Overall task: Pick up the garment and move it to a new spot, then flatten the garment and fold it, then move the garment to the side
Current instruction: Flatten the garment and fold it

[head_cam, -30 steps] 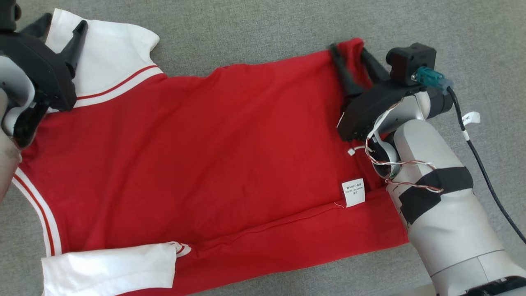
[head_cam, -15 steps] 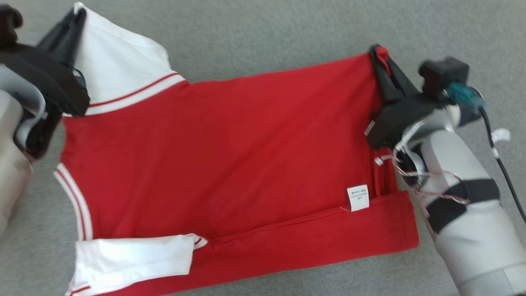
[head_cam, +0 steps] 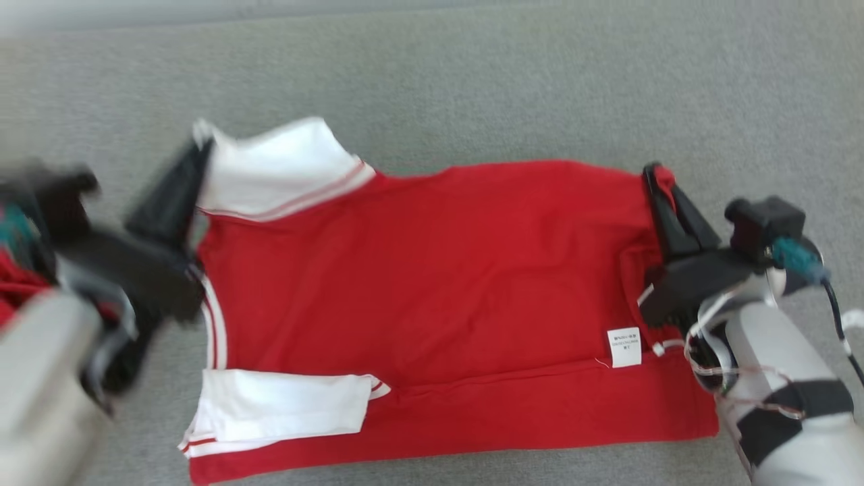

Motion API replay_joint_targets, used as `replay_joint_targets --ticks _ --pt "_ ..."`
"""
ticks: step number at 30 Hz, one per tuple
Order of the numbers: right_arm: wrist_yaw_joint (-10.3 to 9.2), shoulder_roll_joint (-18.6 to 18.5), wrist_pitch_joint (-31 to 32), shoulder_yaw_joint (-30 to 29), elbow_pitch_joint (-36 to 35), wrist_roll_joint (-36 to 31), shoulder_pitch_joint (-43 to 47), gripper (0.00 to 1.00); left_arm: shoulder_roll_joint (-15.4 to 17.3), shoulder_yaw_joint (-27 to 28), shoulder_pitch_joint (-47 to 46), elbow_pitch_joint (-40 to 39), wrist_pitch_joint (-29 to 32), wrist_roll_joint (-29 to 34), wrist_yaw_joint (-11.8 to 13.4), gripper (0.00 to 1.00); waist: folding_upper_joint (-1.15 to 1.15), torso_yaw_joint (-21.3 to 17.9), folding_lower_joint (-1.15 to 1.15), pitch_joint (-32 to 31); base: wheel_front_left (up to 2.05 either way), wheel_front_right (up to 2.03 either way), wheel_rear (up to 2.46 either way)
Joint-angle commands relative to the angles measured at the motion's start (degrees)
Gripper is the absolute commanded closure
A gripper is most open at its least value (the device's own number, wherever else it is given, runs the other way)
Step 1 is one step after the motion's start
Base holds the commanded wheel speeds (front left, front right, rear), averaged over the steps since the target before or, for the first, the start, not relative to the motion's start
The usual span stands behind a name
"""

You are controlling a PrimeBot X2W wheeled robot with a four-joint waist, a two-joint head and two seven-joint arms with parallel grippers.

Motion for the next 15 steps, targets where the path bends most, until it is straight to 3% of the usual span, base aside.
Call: replay_joint_targets --ticks 1,8,15 --pt "-0.13 -0.56 -0.47 -0.08 -0.23 0.45 1.41 1.00 -0.48 0.96 2.66 -1.20 -0.01 1.26 0.35 1.00 0.00 1.23 0.01 -1.43 0.00 0.00 0.00" --pt "-0.13 -1.64 -2.33 -1.89 -3.23 1.39 8.74 1.00 -4.93 10.15 19.75 -9.68 -0.02 7.39 2.90 1.00 0.00 2.59 0.01 -3.41 0.00 0.00 0.00" --pt "-0.13 -1.33 -3.10 -5.23 -8.09 1.92 17.55 1.00 -10.01 15.49 31.25 -11.23 -0.02 11.44 2.23 1.00 0.00 3.66 0.01 -5.33 0.00 0.00 0.00"
